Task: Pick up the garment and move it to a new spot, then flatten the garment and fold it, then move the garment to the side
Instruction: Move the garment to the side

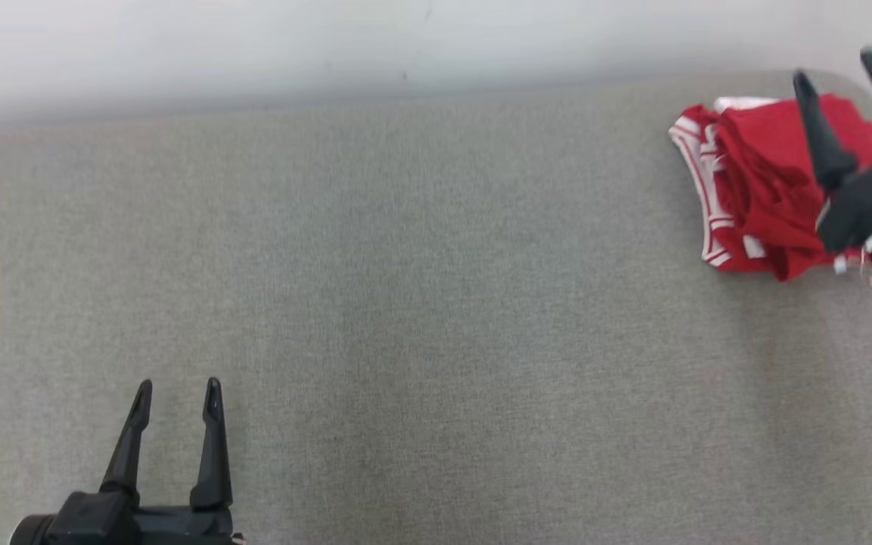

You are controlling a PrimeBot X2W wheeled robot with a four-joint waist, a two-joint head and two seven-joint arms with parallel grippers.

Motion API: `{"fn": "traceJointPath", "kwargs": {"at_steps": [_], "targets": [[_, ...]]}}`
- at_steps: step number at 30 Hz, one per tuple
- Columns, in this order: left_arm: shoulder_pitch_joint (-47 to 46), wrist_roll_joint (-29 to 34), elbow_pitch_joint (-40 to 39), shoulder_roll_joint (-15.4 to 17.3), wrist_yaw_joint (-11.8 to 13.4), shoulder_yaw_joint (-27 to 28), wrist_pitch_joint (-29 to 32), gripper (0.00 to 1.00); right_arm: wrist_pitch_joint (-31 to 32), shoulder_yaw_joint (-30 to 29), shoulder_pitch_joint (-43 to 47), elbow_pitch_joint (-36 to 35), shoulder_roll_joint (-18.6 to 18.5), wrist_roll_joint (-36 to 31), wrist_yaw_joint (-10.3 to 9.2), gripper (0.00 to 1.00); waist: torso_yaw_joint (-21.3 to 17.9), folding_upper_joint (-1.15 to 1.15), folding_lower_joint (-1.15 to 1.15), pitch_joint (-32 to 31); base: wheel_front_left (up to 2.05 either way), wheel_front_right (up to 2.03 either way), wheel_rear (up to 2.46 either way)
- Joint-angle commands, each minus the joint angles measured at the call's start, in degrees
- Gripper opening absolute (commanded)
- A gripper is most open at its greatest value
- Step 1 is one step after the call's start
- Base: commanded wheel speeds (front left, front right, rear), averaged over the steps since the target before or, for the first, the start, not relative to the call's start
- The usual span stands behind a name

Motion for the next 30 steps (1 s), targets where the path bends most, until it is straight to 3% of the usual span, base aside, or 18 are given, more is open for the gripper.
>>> {"fn": "traceJointPath", "kwargs": {"at_steps": [1,6,12,22,30], "targets": [[0.88,-0.59,0.20,-0.12,0.05,0.30,-0.13,1.00,0.02,-3.32,3.43,-1.27,0.49,-1.08,-0.17,1.00,-0.12,0.01,0.02,-3.35,0.00,0.00,0.00],[2.09,-0.05,0.05,-0.12,0.05,0.28,-0.13,1.00,0.01,-22.90,20.83,-14.64,6.67,-12.37,-0.16,1.00,0.13,0.01,0.02,-5.56,0.00,0.00,0.00],[2.34,-0.05,0.35,-0.12,0.05,-0.35,-0.13,1.00,0.00,-34.94,37.15,-28.29,15.70,-21.95,-0.16,1.00,0.78,0.01,0.02,-7.14,0.00,0.00,0.00],[3.77,0.29,0.94,-0.17,0.05,-0.38,-0.13,1.00,0.00,-43.15,53.58,-40.04,26.05,-25.70,-0.16,1.00,1.46,0.01,0.02,-8.91,0.00,0.00,0.00],[5.84,1.10,1.06,-0.17,0.05,1.22,-0.13,1.00,-0.01,-45.08,61.57,-44.26,31.09,-27.26,-0.16,1.00,1.99,0.01,0.02,-9.95,0.00,0.00,0.00]]}}
